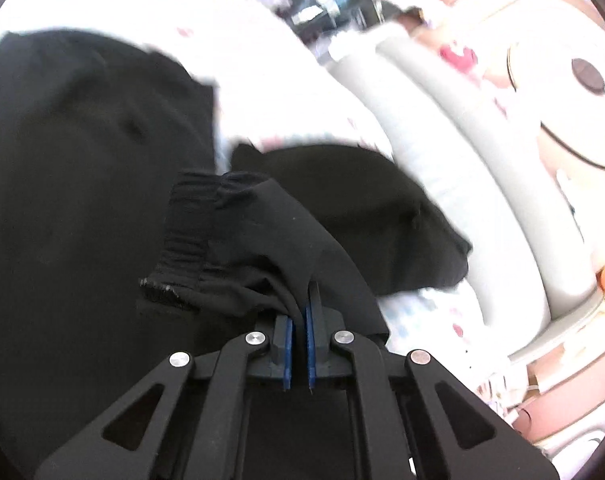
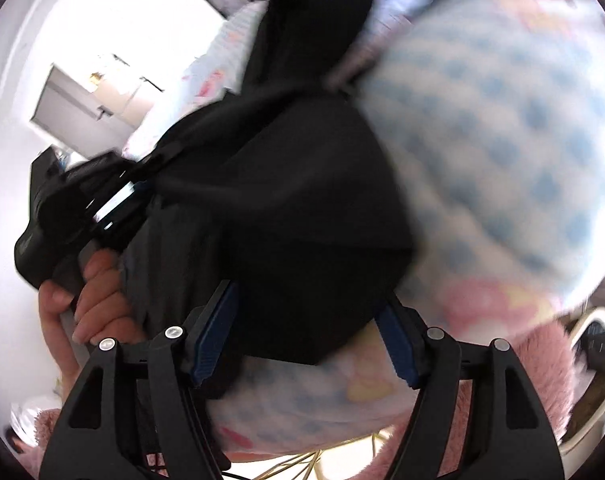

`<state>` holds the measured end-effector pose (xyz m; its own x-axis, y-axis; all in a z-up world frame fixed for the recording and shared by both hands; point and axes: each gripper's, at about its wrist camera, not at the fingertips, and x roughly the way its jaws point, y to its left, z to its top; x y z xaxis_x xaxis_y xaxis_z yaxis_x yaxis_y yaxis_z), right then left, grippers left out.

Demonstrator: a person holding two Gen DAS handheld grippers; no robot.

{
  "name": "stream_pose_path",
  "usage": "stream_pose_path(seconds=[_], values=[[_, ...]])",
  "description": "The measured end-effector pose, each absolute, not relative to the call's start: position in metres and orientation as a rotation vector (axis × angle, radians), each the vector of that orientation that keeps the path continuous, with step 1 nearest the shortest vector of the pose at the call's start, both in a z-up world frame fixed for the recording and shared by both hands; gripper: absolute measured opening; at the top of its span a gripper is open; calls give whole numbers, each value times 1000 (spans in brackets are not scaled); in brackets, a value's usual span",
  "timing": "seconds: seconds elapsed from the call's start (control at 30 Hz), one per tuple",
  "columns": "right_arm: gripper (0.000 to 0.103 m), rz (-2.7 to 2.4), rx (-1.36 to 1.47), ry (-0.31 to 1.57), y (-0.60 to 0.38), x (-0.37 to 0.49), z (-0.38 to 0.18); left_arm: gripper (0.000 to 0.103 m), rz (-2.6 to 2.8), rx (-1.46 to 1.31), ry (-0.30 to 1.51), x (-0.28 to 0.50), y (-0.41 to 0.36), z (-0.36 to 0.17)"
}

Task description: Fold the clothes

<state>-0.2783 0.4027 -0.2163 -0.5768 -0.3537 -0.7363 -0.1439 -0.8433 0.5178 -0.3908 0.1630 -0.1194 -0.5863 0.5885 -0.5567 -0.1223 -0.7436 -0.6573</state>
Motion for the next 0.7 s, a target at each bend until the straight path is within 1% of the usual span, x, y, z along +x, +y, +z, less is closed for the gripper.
stream_pose_path(seconds=[0.07, 0.1, 0.2, 0.27, 0.3, 0.33, 0.37, 0.4, 0.43, 0.47, 0.5, 0.53, 0.57, 0.63, 0.7], values=[[71, -2567, 1353, -766, 392, -281, -199, 5, 2428, -1028, -789, -369, 118, -93], [71, -2537, 1339, -767, 386, -280, -191, 5, 2458, -967, -767, -351, 93, -79], [72, -2286, 1247, -950, 371, -268, -169, 5, 2543, -817, -711, -302, 22, -44], [78, -2236, 1163, -937, 357, -255, -152, 5, 2685, -817, -660, -276, -29, -37], [80, -2282, 1162, -862, 349, -251, -147, 5, 2697, -864, -670, -271, -39, -47], [80, -2344, 1183, -777, 340, -249, -148, 8, 2708, -910, -679, -266, -49, -56], [80, -2402, 1204, -691, 332, -248, -149, 12, 2719, -957, -689, -260, -59, -66], [80, -2410, 1262, -664, 328, -250, -160, 19, 2728, -1005, -698, -255, -69, -76], [80, -2416, 1321, -638, 324, -252, -170, 36, 2737, -1053, -707, -250, -79, -85], [80, -2390, 1375, -653, 315, -262, -183, 40, 2745, -1101, -716, -244, -89, -95], [80, -2364, 1426, -667, 307, -271, -196, 40, 2753, -1150, -725, -239, -99, -104], [80, -2355, 1453, -650, 301, -276, -206, 43, 2760, -1199, -734, -234, -109, -114], [80, -2360, 1482, -604, 283, -284, -219, 44, 2765, -1249, -743, -229, -119, -124], [80, -2372, 1523, -497, 283, -276, -229, 44, 2780, -1338, -751, -220, -134, -140], [79, -2400, 1545, -386, 279, -268, -241, 44, 2836, -1253, -683, -213, -102, -133]])
